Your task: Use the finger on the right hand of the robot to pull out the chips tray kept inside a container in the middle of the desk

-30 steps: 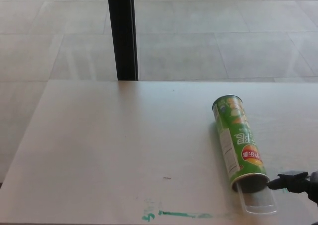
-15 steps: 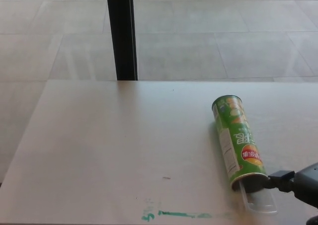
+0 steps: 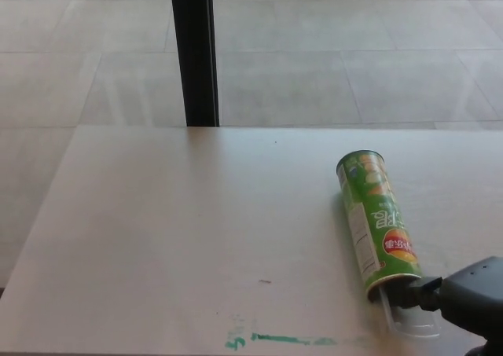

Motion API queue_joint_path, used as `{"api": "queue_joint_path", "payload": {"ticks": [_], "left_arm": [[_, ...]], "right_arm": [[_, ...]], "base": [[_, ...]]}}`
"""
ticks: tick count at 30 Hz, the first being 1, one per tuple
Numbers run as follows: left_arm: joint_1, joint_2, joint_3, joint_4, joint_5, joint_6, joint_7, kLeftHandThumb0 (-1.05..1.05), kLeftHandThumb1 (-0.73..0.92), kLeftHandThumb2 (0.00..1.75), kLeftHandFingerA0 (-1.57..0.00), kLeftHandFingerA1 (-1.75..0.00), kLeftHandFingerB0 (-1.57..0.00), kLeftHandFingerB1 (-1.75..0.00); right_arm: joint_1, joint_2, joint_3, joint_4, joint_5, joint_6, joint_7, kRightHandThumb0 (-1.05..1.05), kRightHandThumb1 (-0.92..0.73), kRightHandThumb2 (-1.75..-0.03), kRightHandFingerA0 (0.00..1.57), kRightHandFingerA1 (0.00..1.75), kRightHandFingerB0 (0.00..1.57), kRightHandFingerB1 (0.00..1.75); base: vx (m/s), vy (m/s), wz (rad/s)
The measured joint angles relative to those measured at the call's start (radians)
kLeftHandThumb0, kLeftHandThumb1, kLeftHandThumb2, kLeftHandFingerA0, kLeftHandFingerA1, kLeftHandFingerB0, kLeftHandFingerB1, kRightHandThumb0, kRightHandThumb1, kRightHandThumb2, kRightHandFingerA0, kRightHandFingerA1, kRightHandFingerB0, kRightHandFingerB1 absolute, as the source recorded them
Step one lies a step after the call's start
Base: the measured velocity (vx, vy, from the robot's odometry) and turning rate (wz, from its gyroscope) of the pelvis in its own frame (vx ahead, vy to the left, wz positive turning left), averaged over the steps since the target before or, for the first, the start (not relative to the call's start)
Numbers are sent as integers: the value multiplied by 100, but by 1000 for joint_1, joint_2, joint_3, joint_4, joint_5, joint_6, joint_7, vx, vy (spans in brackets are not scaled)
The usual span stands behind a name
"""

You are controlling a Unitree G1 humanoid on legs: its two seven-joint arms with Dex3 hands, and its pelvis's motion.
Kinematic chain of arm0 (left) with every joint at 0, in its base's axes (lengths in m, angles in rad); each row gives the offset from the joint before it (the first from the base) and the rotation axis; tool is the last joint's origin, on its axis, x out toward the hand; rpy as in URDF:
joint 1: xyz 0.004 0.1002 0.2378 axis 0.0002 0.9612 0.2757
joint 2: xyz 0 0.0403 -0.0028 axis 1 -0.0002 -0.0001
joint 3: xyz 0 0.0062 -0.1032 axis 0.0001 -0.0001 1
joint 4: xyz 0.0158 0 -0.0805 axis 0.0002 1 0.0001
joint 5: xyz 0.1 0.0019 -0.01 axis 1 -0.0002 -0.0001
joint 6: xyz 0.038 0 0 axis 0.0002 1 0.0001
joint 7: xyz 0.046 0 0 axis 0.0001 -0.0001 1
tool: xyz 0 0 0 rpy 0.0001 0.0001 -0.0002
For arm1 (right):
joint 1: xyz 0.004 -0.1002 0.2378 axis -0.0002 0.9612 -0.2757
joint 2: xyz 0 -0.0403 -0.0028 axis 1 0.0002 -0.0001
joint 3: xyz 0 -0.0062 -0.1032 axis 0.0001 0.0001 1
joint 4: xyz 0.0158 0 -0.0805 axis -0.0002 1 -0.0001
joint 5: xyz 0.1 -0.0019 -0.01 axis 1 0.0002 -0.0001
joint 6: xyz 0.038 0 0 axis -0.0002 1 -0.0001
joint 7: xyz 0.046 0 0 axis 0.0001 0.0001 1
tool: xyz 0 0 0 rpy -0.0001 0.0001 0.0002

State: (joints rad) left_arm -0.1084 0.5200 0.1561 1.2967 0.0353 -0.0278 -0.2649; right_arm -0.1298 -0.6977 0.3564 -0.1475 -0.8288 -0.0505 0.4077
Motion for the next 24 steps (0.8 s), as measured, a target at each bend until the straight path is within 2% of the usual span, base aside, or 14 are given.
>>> {"api": "queue_joint_path", "payload": {"ticks": [7, 13, 19, 20, 21, 22, 23, 24], "left_arm": [[0, 0, 0, 0, -1, 0, 0, -48, 72, 63, -53, -63, -50, -53], [3, 0, -5, 0, 0, 0, 0, -48, 73, 62, -56, -61, -58, -55], [4, 0, -8, 1, 1, 0, 1, -48, 74, 62, -55, -63, -56, -55], [4, 0, -8, 0, 1, 0, 1, -48, 74, 62, -54, -62, -56, -55], [5, 0, -8, 0, 1, 0, 1, -48, 74, 62, -54, -62, -56, -55], [6, 1, -8, 0, 1, 0, 1, -48, 74, 62, -54, -62, -56, -55], [6, 1, -7, 0, 1, 0, 1, -47, 73, 61, -55, -61, -57, -55], [6, 1, -7, 0, 1, 0, 1, -47, 74, 62, -55, -61, -59, -57]], "right_arm": [[30, 23, 38, 15, -40, 4, -22, -17, -48, -54, 94, 111, 38, 38], [54, 28, 41, 11, -50, 5, -47, -16, -50, -55, 95, 113, 39, 36], [82, 29, 47, -13, -64, 4, -74, -17, -49, -55, 97, 118, 40, 36], [89, 27, 46, -23, -65, 4, -76, -12, -31, -86, 103, 107, 28, 57], [96, 25, 44, -33, -66, 4, -77, -16, -49, -55, 96, 120, 41, 37], [103, 24, 43, -41, -67, 4, -78, -16, -49, -55, 96, 120, 41, 37], [112, 22, 39, -50, -67, 4, -78, -12, -32, -87, 103, 106, 27, 57], [121, 19, 35, -60, -67, 4, -77, -18, -50, -55, 96, 117, 39, 36]], "base": [[0, 0, 0], [0, 0, 0], [0, 0, 0], [0, 0, 0], [0, 0, 0], [0, 0, 0], [0, 0, 0], [0, 0, 0]]}}
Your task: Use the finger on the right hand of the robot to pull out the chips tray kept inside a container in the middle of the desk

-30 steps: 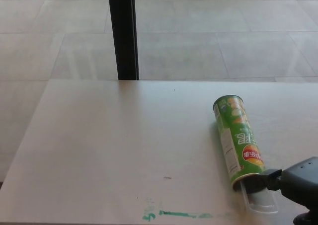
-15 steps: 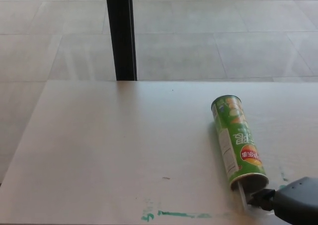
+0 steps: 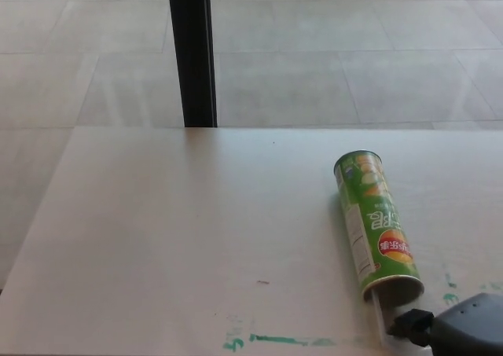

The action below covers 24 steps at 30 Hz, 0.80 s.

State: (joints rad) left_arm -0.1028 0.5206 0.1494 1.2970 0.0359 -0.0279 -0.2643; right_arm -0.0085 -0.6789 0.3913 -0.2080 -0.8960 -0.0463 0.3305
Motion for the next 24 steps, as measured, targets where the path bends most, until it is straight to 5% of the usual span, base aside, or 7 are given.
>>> {"api": "queue_joint_path", "payload": {"ticks": [24], "left_arm": [[4, 2, 4, 1, 0, 0, 1, -47, 74, 62, -58, -63, -59, -57]], "right_arm": [[278, -80, -142, -169, 77, -52, 33, -16, -50, -55, 90, 125, 38, 37]], "base": [[0, 0, 0]]}}
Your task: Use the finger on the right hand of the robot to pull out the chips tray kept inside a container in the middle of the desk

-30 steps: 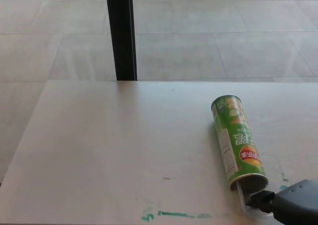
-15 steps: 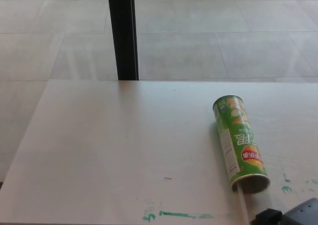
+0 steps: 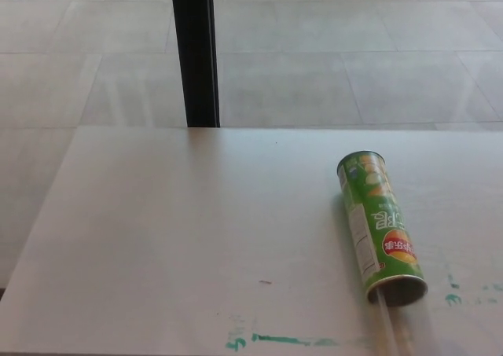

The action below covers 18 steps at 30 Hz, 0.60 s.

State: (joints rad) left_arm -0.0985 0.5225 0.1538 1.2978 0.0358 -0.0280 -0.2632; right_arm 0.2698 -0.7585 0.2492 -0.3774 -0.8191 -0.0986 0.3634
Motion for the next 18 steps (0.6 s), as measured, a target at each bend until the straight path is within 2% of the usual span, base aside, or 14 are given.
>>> {"api": "queue_joint_path", "payload": {"ticks": [5, 8, 10, 11, 12, 13, 15, 16, 17, 18], "left_arm": [[0, 0, 4, 0, -1, 0, -1, -46, 74, 62, -55, -62, -60, -60], [0, 0, 7, 0, -2, 0, -1, -47, 74, 62, -57, -63, -60, -58], [0, 0, 7, 0, -1, 0, -1, -47, 73, 62, -58, -66, -62, -62], [1, 0, 7, 0, -1, 0, -1, -47, 73, 61, -60, -67, -66, -66], [1, 0, 6, 0, -1, 0, -1, -47, 74, 62, -60, -67, -62, -63], [2, 0, 5, 0, 0, 0, 0, -48, 74, 62, -59, -64, -61, -59], [4, 0, 4, 0, 0, 0, 0, -47, 74, 62, -59, -65, -59, -58], [4, 0, 4, 0, 0, 0, 1, -47, 73, 62, -59, -65, -59, -57], [4, -1, 4, 0, 0, 0, 1, -47, 73, 62, -59, -66, -58, -56], [4, -1, 4, 0, 0, 0, 1, -47, 73, 62, -59, -68, -58, -57]], "right_arm": [[12, 6, 4, 1, -2, -2, -11, -18, -50, -55, 92, 121, 38, 37], [16, 6, 7, 1, -5, -3, -17, -16, -52, -56, 90, 124, 34, 36], [17, 7, 7, 0, -7, -2, -18, -15, -51, -55, 90, 120, 25, 34], [17, 8, 6, -1, -8, -1, -17, -12, -34, -85, 97, 105, 7, 49], [17, 9, 4, -3, -8, 0, -16, -13, -45, -54, 97, 108, 0, 29], [18, 10, 0, -5, -8, 1, -15, -12, -44, -54, 96, 104, 0, 15], [18, 17, -12, -12, -8, 5, -13, -10, -43, -53, 98, 104, 0, 13], [18, 25, -23, -16, -8, 6, -15, -8, -45, -55, 96, 108, 0, 2], [17, 32, -31, -20, -7, 7, -15, -6, -46, -55, 94, 111, 0, 0], [17, 43, -44, -26, -6, 9, -16, -9, -42, -67, 96, 106, 0, 4]], "base": [[0, 0, 0], [0, 0, 0], [0, 0, 0], [0, 0, 0], [0, 0, 0], [0, 0, 0], [0, 0, 0], [0, 0, 0], [0, 0, 0], [0, 0, 0]]}}
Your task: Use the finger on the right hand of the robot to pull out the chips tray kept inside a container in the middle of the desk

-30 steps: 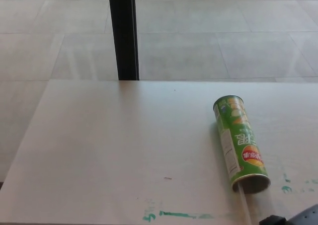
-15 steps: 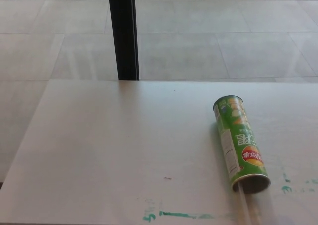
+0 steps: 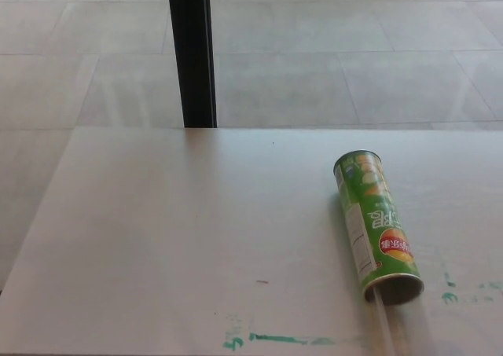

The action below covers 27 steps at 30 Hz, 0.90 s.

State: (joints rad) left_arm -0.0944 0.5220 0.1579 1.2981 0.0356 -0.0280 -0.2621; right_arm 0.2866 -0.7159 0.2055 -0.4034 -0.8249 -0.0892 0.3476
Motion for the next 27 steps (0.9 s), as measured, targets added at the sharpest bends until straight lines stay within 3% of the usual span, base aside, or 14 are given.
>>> {"api": "queue_joint_path", "payload": {"ticks": [2, 3, 5, 6, 7, 14, 16, 18, 19, 21, 22, 27], "left_arm": [[1, 0, 3, 0, -1, 0, 0, -48, 73, 62, -57, -67, -56, -57], [3, 0, 4, 0, -1, 0, 0, -47, 71, 61, -56, -65, -58, -57], [3, -1, 9, 0, -3, 0, 0, -47, 72, 61, -54, -62, -55, -54], [3, -1, 9, -1, -3, 0, 0, -45, 72, 61, -55, -62, -57, -55], [4, -1, 10, 0, -4, 0, 0, -45, 73, 61, -56, -63, -57, -56], [7, -1, 4, 2, -1, 0, 0, -48, 73, 62, -58, -67, -57, -56], [7, -1, 4, 2, -1, 0, 0, -48, 72, 61, -57, -66, -59, -57], [7, -1, 5, 2, -1, 0, 0, -48, 73, 62, -57, -69, -56, -57], [8, -1, 5, 2, -1, 0, 0, -48, 73, 62, -56, -67, -56, -56], [7, -1, 6, 2, -1, 0, 0, -48, 73, 61, -56, -66, -58, -57], [8, -1, 6, 2, -2, 0, 0, -48, 73, 61, -55, -64, -56, -55], [8, -1, 10, 2, -3, 0, -1, -48, 73, 62, -55, -64, -57, -56]], "right_arm": [[-5, 17, -28, -13, 3, 7, -2, -9, -41, -65, 94, 102, 0, 1], [-8, 21, -45, -23, 5, 10, -2, -9, -46, -54, 93, 98, 0, 0], [-9, 23, -79, -42, 14, 12, 0, -9, -46, -54, 91, 94, 0, 0], [-8, 23, -98, -52, 21, 12, 2, -11, -42, -63, 90, 90, 0, 0], [-6, 23, -117, -63, 30, 13, 4, -11, -45, -53, 93, 87, 0, 0], [72, 24, -253, -140, 100, 11, 17, -8, -46, -54, 95, 91, 0, 0], [108, 27, -299, -163, 131, 9, 25, -5, -44, -54, 96, 104, 0, 1], [146, 34, -348, -184, 155, 7, 28, -4, -44, -54, 95, 106, 0, 1], [167, 40, -376, -196, 169, 7, 30, -5, -42, -63, 93, 105, 0, 0], [205, 50, -430, -213, 193, 7, 35, -4, -45, -55, 93, 100, 0, 1], [229, 59, -468, -221, 209, 8, 38, -6, -43, -65, 89, 101, 0, 3], [309, 106, -627, -183, 281, -1, 36, -8, -42, -68, 87, 102, 0, 11]], "base": [[0, 0, 0], [0, 0, 0], [0, 0, 0], [0, 0, 0], [0, 0, 0], [0, 0, 0], [0, 0, 0], [0, 0, 0], [0, 0, 0], [0, 0, 0], [0, 0, 0], [0, 0, 0]]}}
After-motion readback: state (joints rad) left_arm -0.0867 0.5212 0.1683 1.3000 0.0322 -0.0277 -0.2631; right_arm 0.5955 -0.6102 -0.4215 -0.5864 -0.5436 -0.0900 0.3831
